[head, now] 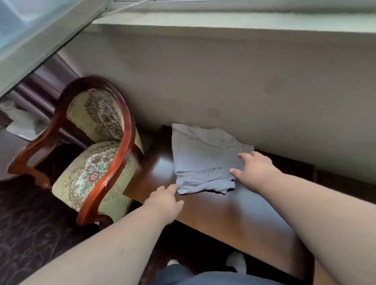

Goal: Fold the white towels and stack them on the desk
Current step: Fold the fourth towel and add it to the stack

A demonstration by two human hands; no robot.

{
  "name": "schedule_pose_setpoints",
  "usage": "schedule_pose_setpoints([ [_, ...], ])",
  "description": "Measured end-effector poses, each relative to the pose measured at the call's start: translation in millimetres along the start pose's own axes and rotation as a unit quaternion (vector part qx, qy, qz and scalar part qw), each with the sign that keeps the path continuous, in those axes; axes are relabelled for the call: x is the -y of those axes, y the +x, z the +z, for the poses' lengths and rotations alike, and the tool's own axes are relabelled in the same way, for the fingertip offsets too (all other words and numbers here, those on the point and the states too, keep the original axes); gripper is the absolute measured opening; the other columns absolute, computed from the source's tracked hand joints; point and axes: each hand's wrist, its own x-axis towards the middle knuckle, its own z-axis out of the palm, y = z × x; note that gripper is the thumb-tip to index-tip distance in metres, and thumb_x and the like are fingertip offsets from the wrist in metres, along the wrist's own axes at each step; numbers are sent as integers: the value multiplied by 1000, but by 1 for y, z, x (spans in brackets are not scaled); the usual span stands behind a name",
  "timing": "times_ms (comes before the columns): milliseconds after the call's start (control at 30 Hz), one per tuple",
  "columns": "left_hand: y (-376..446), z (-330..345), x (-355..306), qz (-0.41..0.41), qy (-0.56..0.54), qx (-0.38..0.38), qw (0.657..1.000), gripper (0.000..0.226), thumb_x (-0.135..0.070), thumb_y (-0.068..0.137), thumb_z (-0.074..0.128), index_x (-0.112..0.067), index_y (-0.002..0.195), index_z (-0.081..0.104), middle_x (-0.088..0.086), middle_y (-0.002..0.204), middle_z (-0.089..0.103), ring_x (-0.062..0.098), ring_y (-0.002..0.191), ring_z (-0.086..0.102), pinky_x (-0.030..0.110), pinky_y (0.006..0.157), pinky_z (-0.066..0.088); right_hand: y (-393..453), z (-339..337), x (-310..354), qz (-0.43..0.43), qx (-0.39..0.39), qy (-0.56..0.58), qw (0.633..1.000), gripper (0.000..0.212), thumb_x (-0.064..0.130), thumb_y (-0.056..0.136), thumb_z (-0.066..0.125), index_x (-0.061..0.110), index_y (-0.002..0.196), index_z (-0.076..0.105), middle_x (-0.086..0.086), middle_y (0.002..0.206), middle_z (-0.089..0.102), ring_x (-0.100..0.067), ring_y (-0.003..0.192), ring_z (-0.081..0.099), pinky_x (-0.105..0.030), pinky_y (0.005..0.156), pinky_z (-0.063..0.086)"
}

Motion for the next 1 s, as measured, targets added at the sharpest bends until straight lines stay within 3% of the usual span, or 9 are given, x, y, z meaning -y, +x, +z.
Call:
schedule_pose_setpoints([
  [233,146,9,2,-21,5,76,997,59,-46,94,43,-46,151,24,14,146,32,35,131,42,39,106,39,49,72,27,54,41,27,997,75,64,90,51,33,155,29,-10,160,24,-31,148,19,-47,119,26],
  [333,211,16,4,-7,18,118,993,55,-46,98,41,-40,152,30,11,153,33,35,136,38,39,113,34,61,100,39,93,46,65,993,73,61,91,52,34,155,30,-9,163,19,-30,151,13,-49,120,23],
  [567,288,32,4,-1,-109,161,981,52,-42,105,37,-24,154,31,1,162,26,24,147,25,28,116,19,90,140,84,120,104,87,984,72,57,95,52,40,156,18,0,168,0,-25,154,-7,-49,123,15],
  [633,294,33,6,-18,-158,108,981,42,-36,103,44,-26,144,48,3,151,45,25,136,43,25,108,32,102,139,94,122,109,93,982,75,55,95,53,39,158,15,0,168,-1,-25,154,-8,-49,123,14],
  [700,294,31,9,-38,-236,25,971,27,-28,99,53,-25,124,64,4,129,63,23,112,60,21,86,40,113,139,103,119,111,105,981,78,52,95,56,37,158,13,-1,168,-1,-25,154,-7,-50,123,15],
  [767,292,23,4,-45,-299,-6,953,16,-22,95,57,-27,107,65,3,111,68,20,87,64,21,74,43,127,137,111,115,105,121,980,84,48,94,61,36,159,10,-2,168,-1,-26,154,-6,-51,123,16],
  [867,286,6,-13,-42,-394,-2,918,8,-26,84,57,-30,87,51,0,83,63,22,69,62,27,61,49,153,134,125,104,83,138,981,102,42,88,72,34,159,-1,-3,168,-1,-26,154,-2,-49,123,19],
  [933,276,-6,-26,-32,-443,29,895,6,-26,77,50,-30,80,46,-2,73,53,19,64,52,24,52,44,168,132,132,99,65,154,981,109,40,84,76,33,159,-3,-4,168,4,-27,154,4,-48,122,22],
  [1000,266,-17,-32,-31,-505,65,860,12,-24,67,46,-29,79,47,0,75,52,20,67,51,27,55,46,184,127,136,94,65,175,978,95,34,85,74,29,158,13,-6,162,24,-29,149,23,-43,116,33],
])
